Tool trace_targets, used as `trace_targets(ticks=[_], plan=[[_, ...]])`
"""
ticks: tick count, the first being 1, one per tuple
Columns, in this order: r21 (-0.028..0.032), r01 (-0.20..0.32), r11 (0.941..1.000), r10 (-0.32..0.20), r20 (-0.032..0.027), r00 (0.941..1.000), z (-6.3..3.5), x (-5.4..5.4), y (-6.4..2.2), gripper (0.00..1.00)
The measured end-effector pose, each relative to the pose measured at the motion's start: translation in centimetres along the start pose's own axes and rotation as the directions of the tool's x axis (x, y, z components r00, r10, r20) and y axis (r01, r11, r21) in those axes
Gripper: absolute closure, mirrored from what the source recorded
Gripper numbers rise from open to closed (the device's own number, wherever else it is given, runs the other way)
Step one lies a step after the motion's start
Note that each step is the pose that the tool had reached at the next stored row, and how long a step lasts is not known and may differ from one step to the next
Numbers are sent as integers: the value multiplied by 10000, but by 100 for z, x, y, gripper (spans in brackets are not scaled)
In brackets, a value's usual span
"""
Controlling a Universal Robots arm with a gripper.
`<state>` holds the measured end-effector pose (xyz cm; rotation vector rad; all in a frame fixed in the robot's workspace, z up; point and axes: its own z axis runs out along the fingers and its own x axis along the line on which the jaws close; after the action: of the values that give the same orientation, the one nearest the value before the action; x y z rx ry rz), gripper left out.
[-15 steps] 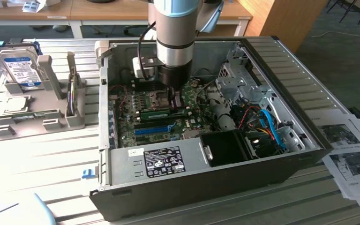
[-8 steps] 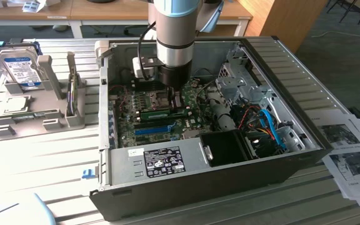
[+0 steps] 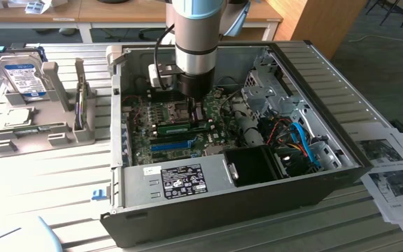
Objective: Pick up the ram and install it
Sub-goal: 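Insert the ram into the slot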
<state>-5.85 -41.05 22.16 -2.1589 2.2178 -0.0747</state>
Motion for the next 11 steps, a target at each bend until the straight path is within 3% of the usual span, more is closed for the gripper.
trace_targets(ticks=[11], plan=[[-2, -1, 10000, 1, -2, 10000, -23, 0, -1, 82]])
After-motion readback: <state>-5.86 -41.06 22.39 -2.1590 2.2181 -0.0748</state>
